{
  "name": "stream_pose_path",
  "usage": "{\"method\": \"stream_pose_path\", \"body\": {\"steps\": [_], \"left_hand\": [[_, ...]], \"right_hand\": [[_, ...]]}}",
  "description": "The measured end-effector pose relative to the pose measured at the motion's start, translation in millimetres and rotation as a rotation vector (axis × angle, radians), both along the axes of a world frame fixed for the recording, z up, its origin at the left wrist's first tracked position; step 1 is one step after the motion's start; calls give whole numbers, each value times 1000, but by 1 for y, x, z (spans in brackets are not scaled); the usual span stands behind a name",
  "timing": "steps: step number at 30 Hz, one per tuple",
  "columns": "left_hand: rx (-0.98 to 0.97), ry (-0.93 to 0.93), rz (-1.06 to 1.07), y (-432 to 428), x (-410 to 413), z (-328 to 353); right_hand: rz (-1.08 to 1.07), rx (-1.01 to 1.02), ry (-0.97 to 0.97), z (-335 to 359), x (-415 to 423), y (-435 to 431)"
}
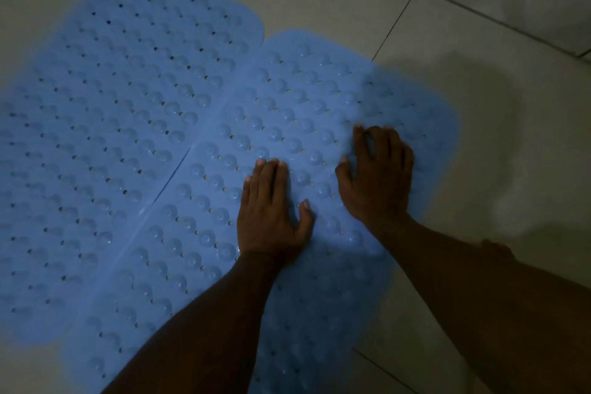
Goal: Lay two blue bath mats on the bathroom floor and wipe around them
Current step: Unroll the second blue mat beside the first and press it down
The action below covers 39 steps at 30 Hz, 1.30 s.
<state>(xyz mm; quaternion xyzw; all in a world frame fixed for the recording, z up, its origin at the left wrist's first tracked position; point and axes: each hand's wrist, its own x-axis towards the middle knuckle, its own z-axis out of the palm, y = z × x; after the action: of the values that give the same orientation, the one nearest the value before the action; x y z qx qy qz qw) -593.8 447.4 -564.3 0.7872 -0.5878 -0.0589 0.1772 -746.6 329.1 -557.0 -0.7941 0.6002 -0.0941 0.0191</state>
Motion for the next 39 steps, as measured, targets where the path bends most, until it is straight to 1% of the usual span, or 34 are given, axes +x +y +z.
{"method": "stream_pose_path", "body": {"steps": [7,12,14,18,21,22,25,27,34,39], "left_hand": [[40,-4,-6,3,-1,0],[154,17,-21,11,-3,6],[189,-1,-42,31,-3,6],[217,-28,-45,116,-12,10],[250,-20,33,180,-22,13],[268,-20,66,194,-24,14],[309,-5,156,221,-31,18],[310,18,238,238,-37,18],[322,10,457,316,-59,17],[249,78,610,311,-72,16]], "right_hand": [[37,-9,25,-6,-5,2],[25,110,12,-9,-1,14],[46,114,27,-8,-3,36],[242,139,40,1,0,119],[330,192,69,8,5,170],[390,204,70,8,7,182],[707,202,70,8,16,209],[847,188,78,8,27,219],[894,123,114,7,33,225],[915,55,75,7,31,227]]}}
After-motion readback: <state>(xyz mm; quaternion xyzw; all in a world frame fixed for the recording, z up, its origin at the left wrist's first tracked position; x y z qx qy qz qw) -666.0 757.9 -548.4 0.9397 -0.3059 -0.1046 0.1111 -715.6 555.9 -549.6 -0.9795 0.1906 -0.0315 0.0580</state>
